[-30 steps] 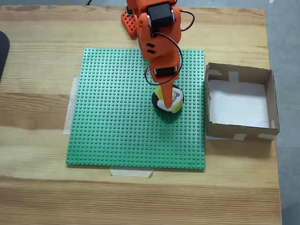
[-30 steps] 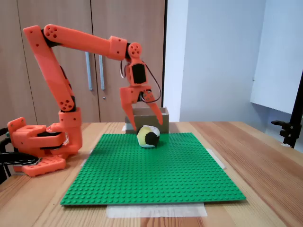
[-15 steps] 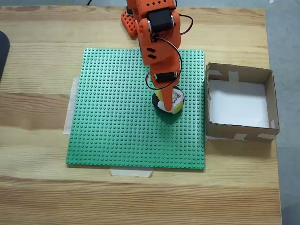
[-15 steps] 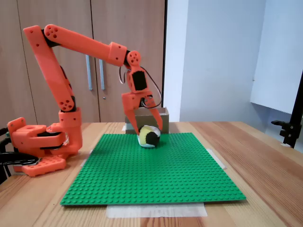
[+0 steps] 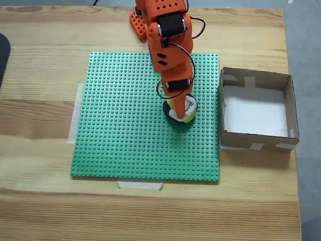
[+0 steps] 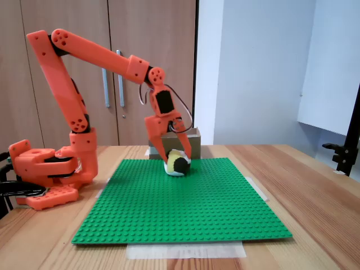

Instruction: Pick the ball and put it in the box.

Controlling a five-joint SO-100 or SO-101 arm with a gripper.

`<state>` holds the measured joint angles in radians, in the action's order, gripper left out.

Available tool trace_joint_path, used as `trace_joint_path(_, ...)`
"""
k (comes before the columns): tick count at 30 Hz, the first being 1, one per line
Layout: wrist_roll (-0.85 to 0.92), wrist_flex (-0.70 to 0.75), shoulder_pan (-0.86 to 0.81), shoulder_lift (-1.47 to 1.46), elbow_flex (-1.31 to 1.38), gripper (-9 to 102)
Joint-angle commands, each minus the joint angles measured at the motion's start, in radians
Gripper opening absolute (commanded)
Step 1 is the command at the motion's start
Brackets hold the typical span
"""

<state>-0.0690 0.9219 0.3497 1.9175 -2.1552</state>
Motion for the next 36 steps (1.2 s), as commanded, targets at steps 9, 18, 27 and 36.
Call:
trace_joint_path(9,0.048,-0.061,-0.011,0.02,0.021,17)
trace_joint_path(18,0.057,0.023,-0.018,0.028,0.172,-1)
trace_joint_path(27,0.009,0.152,0.028,0.031,0.374,-1)
trace_joint_path(36,-0.018,0.239,0.083,0.031,0.499,-1)
